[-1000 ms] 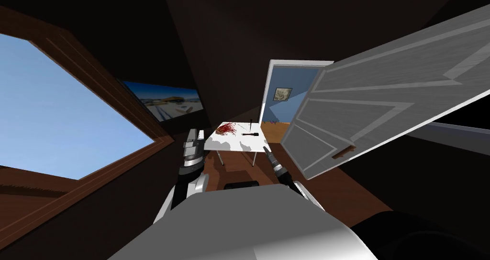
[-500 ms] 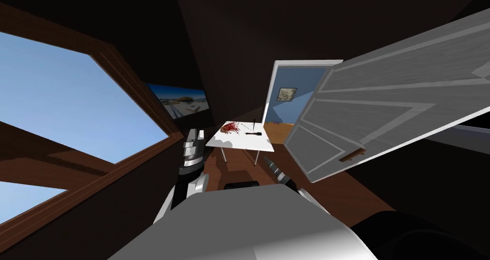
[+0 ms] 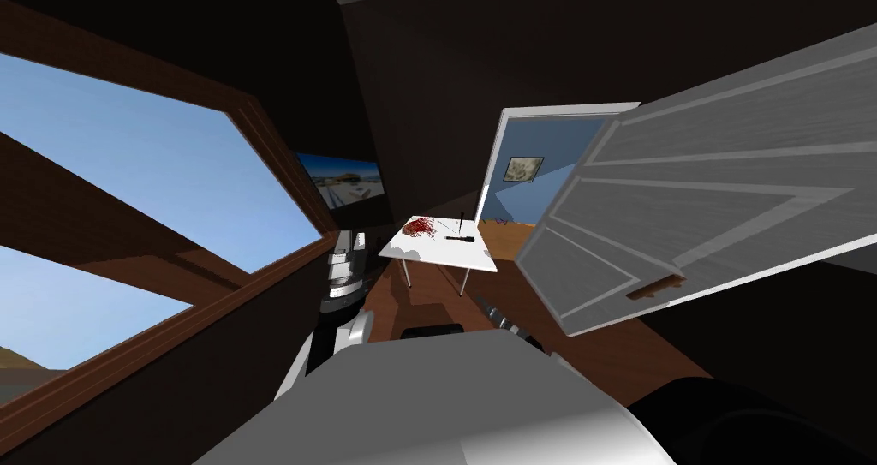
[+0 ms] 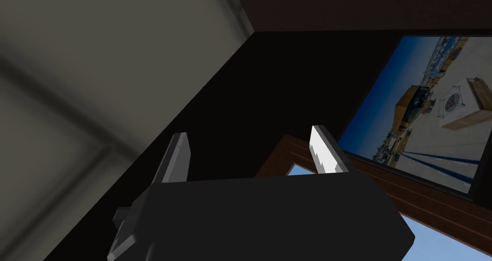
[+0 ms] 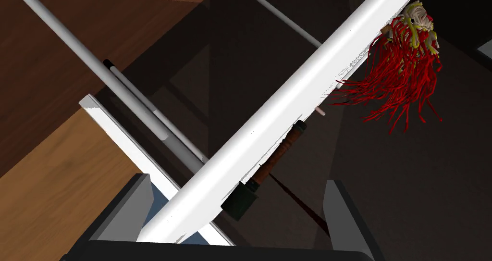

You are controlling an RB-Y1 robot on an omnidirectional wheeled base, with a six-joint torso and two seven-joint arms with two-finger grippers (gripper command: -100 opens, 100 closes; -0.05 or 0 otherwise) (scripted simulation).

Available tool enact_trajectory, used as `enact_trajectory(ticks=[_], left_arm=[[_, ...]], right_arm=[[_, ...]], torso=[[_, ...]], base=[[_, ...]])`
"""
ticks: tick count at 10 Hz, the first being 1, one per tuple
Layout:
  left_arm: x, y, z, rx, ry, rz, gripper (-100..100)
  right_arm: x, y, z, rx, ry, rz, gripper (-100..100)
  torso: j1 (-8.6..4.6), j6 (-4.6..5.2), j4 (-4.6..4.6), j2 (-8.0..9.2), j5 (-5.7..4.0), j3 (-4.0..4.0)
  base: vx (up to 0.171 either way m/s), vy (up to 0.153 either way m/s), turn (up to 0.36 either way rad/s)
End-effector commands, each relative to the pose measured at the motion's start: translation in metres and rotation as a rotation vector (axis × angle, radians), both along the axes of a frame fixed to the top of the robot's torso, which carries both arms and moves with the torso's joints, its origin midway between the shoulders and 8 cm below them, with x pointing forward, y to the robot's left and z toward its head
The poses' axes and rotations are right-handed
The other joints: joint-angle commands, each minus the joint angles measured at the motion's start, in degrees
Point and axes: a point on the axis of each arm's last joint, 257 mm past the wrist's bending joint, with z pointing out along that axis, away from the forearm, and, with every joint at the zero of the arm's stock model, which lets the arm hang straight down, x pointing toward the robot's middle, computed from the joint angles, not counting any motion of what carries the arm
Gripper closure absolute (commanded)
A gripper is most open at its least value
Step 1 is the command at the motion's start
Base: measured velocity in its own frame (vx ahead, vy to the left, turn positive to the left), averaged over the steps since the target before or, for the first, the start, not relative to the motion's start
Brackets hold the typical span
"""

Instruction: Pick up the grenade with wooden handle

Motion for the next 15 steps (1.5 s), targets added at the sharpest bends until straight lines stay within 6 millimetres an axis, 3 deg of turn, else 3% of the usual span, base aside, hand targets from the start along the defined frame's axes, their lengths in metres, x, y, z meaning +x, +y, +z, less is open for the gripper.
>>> enact_trajectory(ticks=[1, 3, 4, 6, 7, 11, 12, 13, 14, 15], left_arm=[[0.000, 0.000, 0.000, 0.000, 0.000, 0.000, 0], [0.000, 0.000, 0.000, 0.000, 0.000, 0.000, 0], [0.000, 0.000, 0.000, 0.000, 0.000, 0.000, 0], [0.000, 0.000, 0.000, 0.000, 0.000, 0.000, 0], [0.000, 0.000, 0.000, 0.000, 0.000, 0.000, 0], [0.000, 0.000, 0.000, 0.000, 0.000, 0.000, 0], [0.000, 0.000, 0.000, 0.000, 0.000, 0.000, 0], [0.000, 0.000, 0.000, 0.000, 0.000, 0.000, 0], [0.000, 0.000, 0.000, 0.000, 0.000, 0.000, 0], [0.000, 0.000, 0.000, 0.000, 0.000, 0.000, 0]], right_arm=[[-0.027, -0.011, -0.025, -0.061, 0.071, 0.048, -100], [-0.036, -0.022, -0.038, -0.079, 0.101, 0.033, -100], [-0.059, -0.037, -0.053, -0.133, 0.158, 0.075, -100], [-0.066, -0.047, -0.062, -0.147, 0.182, 0.064, -100], [-0.089, -0.063, -0.074, -0.203, 0.235, 0.108, -100], [-0.146, -0.114, -0.102, -0.328, 0.369, 0.174, -100], [-0.150, -0.127, -0.102, -0.351, 0.385, 0.175, -100], [-0.176, -0.152, -0.109, -0.410, 0.442, 0.210, -100], [-0.183, -0.167, -0.110, -0.434, 0.464, 0.204, -100], [-0.185, -0.170, -0.111, -0.437, 0.469, 0.201, -100]], torso=[[0.00, 0.00, 0.00, 0.00, 0.00, 0.00], [0.03, 0.00, 0.00, -0.01, 0.01, -0.01], [-0.06, 0.00, -0.01, -0.05, -0.01, -0.03], [-0.02, -0.01, -0.01, -0.06, 0.00, -0.03], [-0.07, 0.00, -0.01, -0.08, -0.01, -0.05], [-0.01, 0.00, -0.01, -0.09, 0.00, -0.05], [0.03, -0.05, -0.01, -0.11, 0.01, -0.06], [-0.03, -0.01, -0.02, -0.13, 0.00, -0.07], [0.01, -0.04, -0.02, -0.15, 0.01, -0.08], [-0.03, 0.01, -0.02, -0.14, 0.00, -0.08]], base=[[-0.032, 0.058, 0.204], [-0.020, 0.032, 0.026], [-0.016, 0.035, 0.179], [-0.013, 0.028, 0.070], [-0.017, 0.041, 0.209], [-0.011, 0.046, 0.185], [0.000, 0.038, 0.123], [0.011, 0.048, 0.290], [0.009, 0.034, 0.139], [0.002, 0.012, -0.025]])
